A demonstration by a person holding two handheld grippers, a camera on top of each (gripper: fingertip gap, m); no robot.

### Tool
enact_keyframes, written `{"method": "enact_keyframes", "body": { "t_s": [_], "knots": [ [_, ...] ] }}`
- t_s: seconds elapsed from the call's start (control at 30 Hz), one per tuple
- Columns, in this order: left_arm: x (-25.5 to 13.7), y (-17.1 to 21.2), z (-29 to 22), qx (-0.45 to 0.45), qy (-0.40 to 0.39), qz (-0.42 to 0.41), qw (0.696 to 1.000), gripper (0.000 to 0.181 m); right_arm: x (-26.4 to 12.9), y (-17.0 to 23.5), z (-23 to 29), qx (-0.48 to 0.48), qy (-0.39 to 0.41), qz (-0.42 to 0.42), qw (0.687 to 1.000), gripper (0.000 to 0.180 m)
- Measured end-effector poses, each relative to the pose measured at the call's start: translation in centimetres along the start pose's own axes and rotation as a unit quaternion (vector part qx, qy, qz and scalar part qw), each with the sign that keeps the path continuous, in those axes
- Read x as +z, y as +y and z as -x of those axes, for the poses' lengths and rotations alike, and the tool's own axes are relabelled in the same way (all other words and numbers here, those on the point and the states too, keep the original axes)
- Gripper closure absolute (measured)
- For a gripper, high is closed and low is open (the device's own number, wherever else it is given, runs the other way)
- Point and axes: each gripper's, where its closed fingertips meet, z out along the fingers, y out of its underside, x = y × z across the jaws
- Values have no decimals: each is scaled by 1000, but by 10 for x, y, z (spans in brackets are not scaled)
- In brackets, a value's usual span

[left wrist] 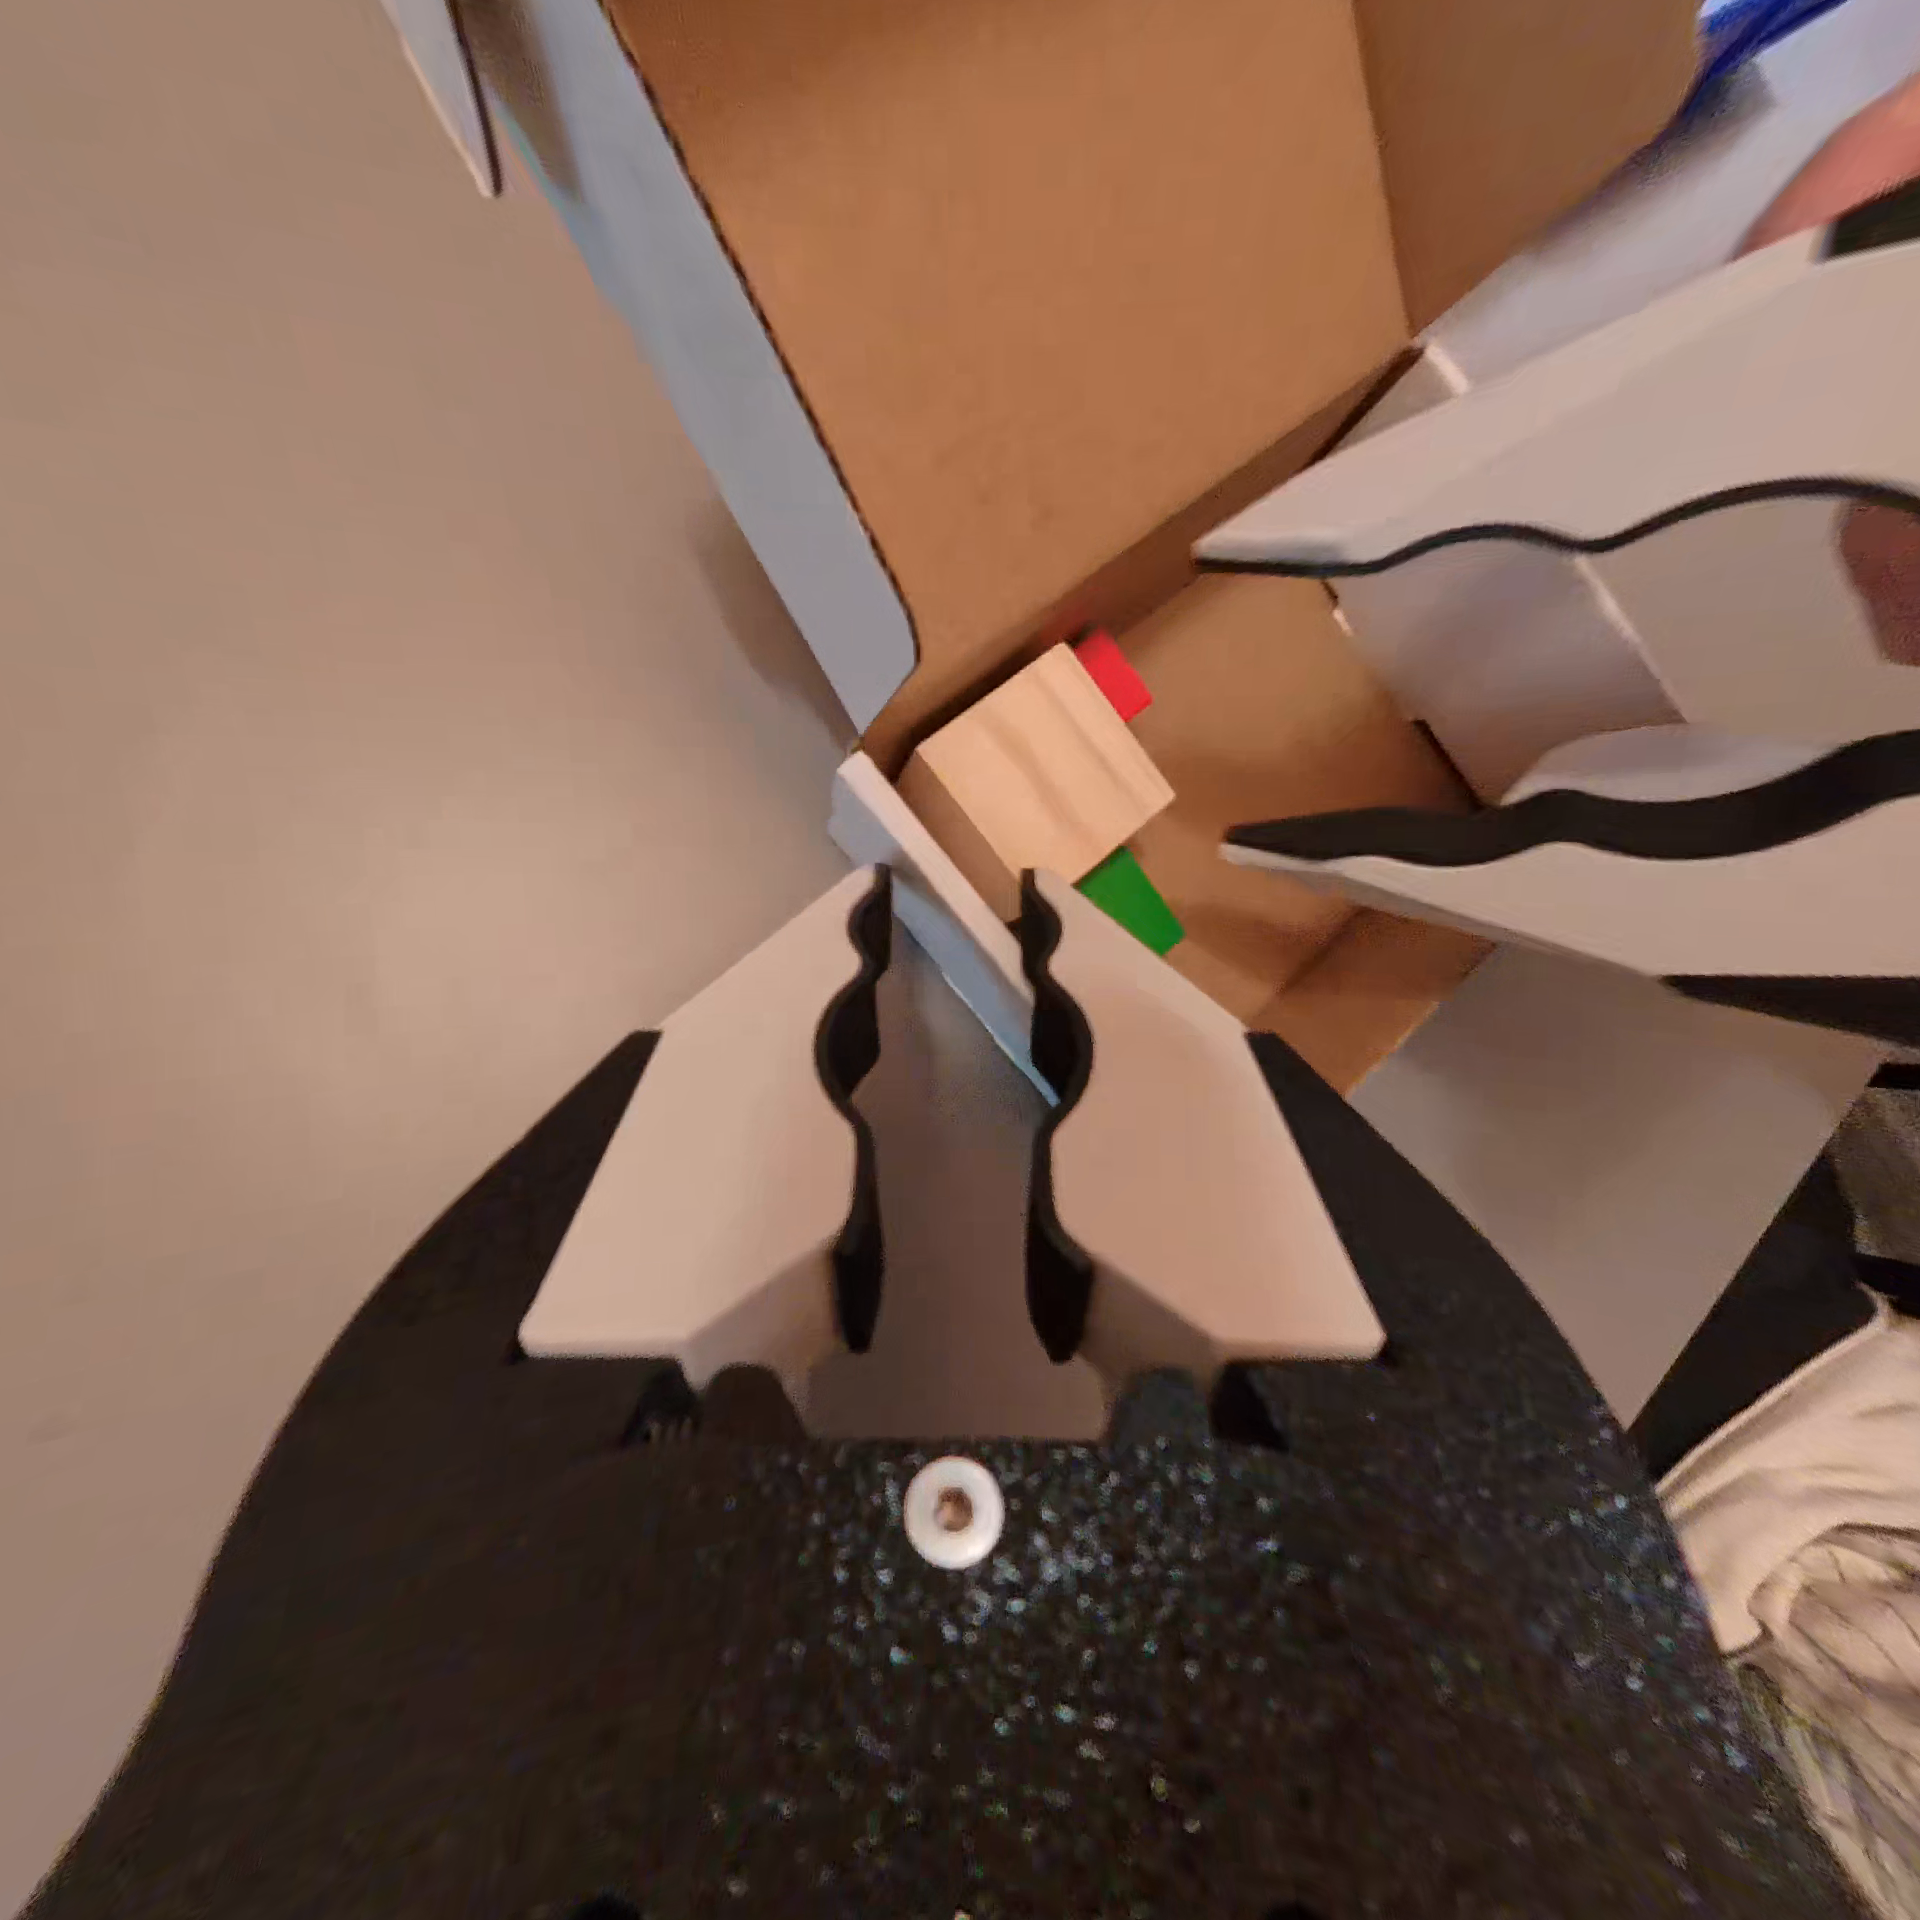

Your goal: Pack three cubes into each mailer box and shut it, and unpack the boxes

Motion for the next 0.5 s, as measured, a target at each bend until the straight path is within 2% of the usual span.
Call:
{"method": "enact_keyframes", "body": {
  "t_s": [0.1,0.23,0.4,0.5],
  "knots": [
    [0,-1,-1,1,-18,13,1000,162,13,0,-2,-29,5,3,1000,140],
    [2,-5,5,0,-56,-4,998,174,24,-4,8,-46,-45,1,998,143],
    [2,-6,3,-2,-76,-28,997,175,31,2,16,-35,-77,45,995,135],
    [2,-7,3,-16,-76,-44,996,176,31,4,16,-18,-73,57,996,139]
  ]
}}
